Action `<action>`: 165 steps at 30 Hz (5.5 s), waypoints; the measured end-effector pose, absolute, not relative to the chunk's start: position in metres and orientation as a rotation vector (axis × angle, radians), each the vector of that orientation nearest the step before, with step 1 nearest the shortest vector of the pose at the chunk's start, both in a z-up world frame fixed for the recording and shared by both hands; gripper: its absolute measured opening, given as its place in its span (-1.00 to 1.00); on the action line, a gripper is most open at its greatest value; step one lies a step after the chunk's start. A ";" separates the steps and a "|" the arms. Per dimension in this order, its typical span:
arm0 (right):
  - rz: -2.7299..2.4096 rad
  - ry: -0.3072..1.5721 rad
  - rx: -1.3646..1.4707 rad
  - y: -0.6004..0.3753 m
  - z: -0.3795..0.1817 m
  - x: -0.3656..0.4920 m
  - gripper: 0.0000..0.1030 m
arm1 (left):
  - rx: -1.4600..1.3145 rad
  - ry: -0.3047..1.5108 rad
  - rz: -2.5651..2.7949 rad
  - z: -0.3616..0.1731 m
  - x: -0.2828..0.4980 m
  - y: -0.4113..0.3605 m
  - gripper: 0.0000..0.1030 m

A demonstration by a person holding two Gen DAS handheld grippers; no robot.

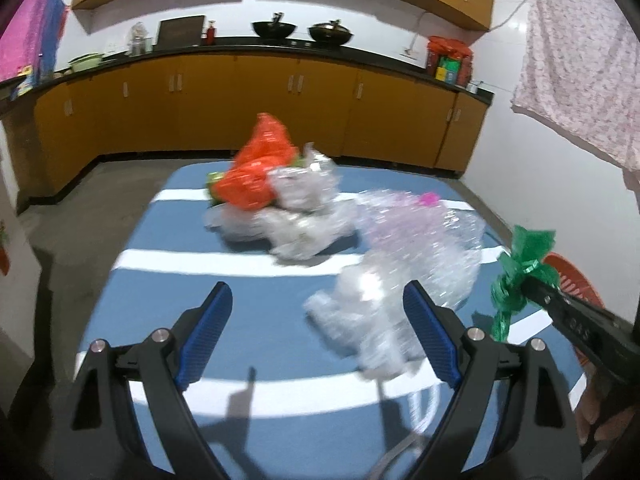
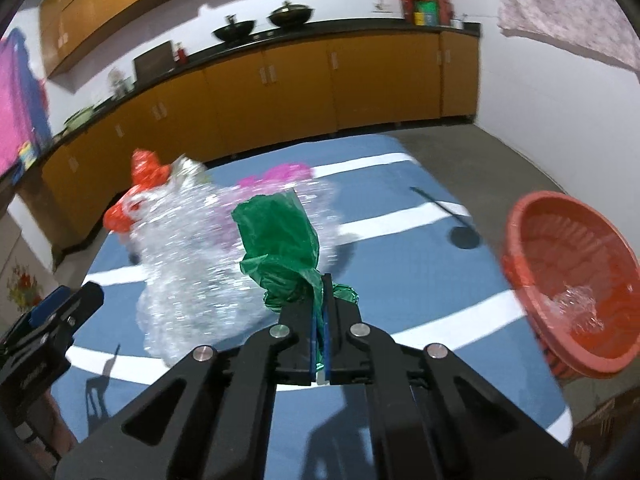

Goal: Collect trash
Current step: 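Close the left tool on the bubble wrap while the right tool holds the green bag, then carry the bubble wrap in the left tool and green bag in the right tool over the orange basket, then open both tools to drop the bubble wrap and green bag into the basket, then move the left tool to the clear plastic bag and close on it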

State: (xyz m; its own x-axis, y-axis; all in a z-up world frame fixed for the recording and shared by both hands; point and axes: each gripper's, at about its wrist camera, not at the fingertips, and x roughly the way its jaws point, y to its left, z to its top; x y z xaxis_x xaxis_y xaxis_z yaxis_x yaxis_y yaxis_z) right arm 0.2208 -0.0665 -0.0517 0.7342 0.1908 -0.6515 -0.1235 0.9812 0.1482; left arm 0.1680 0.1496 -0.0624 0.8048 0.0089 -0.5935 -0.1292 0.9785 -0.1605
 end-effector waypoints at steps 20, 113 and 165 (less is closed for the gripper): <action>0.076 0.723 0.151 -0.140 -0.052 0.216 -0.96 | -0.173 0.751 -0.004 -0.077 0.254 0.115 -0.76; -0.279 0.551 0.318 -0.358 -0.025 0.184 0.69 | -0.060 0.624 -0.454 -0.037 0.246 -0.159 0.44; -0.056 0.645 0.101 -0.177 -0.046 0.182 0.94 | -0.086 0.888 0.071 -0.117 0.250 0.118 0.13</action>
State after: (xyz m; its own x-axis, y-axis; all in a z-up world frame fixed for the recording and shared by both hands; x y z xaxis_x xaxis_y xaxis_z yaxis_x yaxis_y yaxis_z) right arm 0.1817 -0.1775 -0.0461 0.7975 -0.0211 -0.6029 0.0838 0.9936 0.0760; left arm 0.2505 0.1181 -0.1173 0.6291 0.0263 -0.7769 -0.0978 0.9942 -0.0456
